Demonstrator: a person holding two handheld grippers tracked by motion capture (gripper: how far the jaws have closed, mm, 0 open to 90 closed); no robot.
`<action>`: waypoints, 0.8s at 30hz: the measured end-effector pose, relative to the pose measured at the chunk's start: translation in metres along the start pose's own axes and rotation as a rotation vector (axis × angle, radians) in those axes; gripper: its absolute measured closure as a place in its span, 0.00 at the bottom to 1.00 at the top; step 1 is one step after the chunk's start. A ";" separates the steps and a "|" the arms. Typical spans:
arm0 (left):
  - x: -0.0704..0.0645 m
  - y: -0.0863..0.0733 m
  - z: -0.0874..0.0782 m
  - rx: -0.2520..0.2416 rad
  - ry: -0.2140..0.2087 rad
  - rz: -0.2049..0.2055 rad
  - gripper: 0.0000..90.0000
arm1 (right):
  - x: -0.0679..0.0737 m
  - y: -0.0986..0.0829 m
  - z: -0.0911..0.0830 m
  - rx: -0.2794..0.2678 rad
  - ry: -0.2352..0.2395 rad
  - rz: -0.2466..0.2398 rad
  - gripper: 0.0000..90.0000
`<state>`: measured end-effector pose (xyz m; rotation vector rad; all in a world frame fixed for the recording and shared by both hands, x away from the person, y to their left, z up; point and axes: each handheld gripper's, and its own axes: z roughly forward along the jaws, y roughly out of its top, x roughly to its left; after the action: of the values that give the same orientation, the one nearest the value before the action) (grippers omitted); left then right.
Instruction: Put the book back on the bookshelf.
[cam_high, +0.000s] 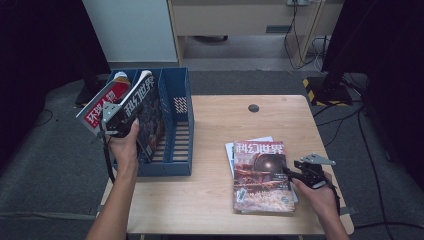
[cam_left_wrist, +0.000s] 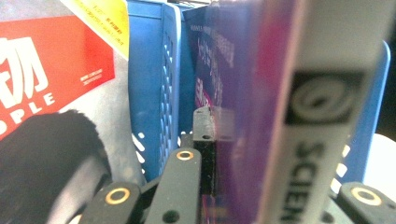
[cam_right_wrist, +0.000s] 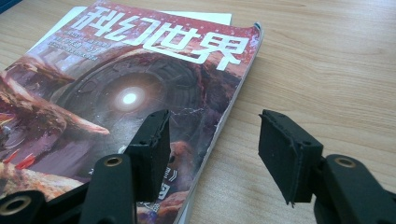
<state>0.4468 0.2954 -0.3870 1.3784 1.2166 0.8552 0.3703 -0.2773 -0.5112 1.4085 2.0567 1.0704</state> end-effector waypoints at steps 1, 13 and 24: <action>0.000 -0.001 0.002 -0.001 0.001 -0.003 0.92 | 0.000 0.000 0.000 -0.001 0.000 0.001 0.49; 0.006 -0.005 0.001 -0.008 0.041 -0.014 0.92 | -0.001 0.000 0.000 0.001 0.002 0.002 0.49; 0.007 -0.013 0.001 0.014 0.059 0.000 0.91 | 0.000 0.000 0.000 0.003 0.003 0.005 0.48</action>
<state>0.4470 0.3012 -0.4010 1.3731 1.2691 0.8943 0.3701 -0.2776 -0.5112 1.4153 2.0589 1.0724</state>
